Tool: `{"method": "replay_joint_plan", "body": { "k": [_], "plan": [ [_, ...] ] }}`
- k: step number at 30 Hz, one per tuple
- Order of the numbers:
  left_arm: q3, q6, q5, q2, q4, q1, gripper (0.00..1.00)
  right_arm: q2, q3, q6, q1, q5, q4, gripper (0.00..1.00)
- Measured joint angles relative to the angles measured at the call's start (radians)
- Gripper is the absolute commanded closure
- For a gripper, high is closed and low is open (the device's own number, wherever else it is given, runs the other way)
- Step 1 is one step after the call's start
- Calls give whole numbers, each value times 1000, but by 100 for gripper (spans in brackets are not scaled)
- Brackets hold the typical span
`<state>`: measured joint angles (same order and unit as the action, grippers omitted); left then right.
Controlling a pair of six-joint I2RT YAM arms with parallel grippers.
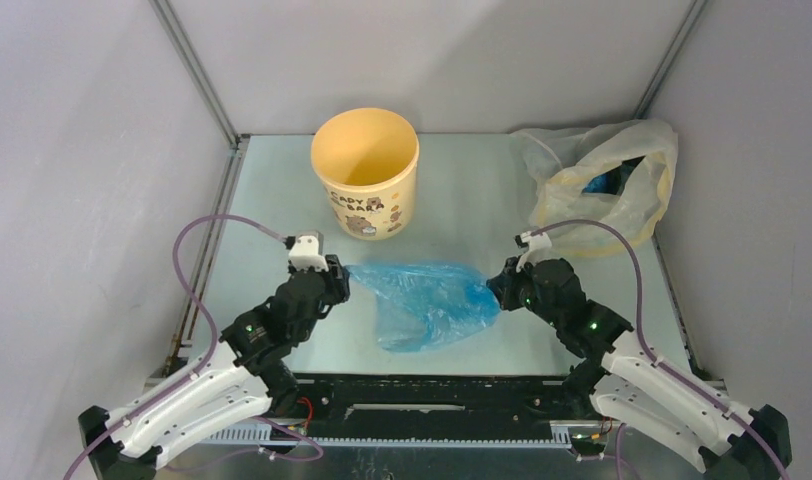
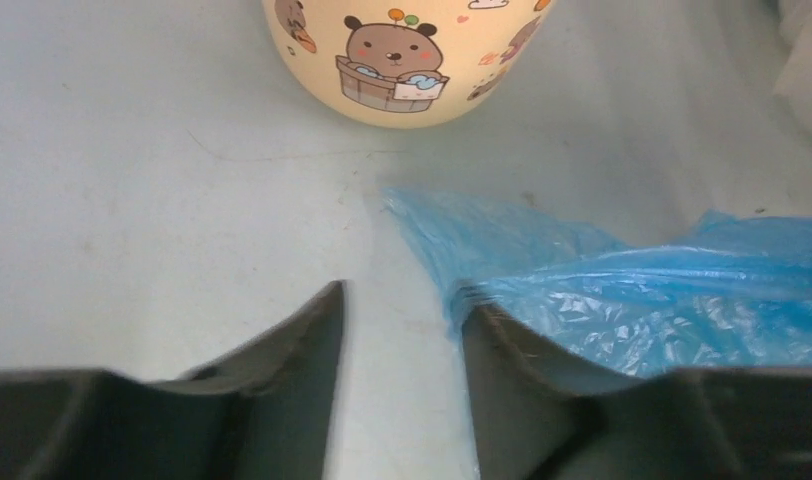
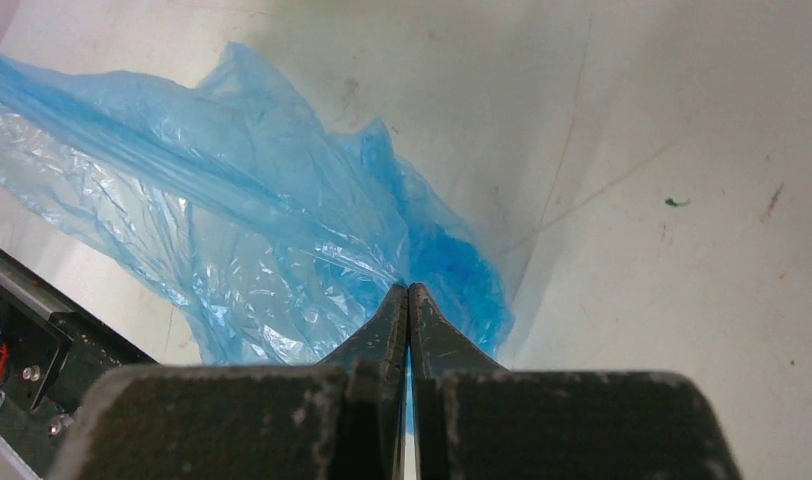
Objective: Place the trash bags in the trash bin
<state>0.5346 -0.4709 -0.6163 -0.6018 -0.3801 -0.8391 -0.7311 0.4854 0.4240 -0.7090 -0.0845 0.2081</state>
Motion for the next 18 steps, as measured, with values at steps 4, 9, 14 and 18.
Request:
{"method": "replay_joint_plan", "body": {
  "k": [4, 9, 14, 18],
  "plan": [
    [16, -29, 15, 2, -19, 5, 10, 13, -14, 39, 1, -11, 36, 100],
    [34, -122, 34, 38, -100, 5, 7, 10, -25, 82, 1, -24, 66, 100],
    [24, -248, 149, 146, -157, 5, 7, 5, -27, 119, 0, -35, 74, 100],
    [-94, -374, 317, 248, -35, 6, 11, 5, -27, 133, -2, -36, 74, 100]
  ]
}}
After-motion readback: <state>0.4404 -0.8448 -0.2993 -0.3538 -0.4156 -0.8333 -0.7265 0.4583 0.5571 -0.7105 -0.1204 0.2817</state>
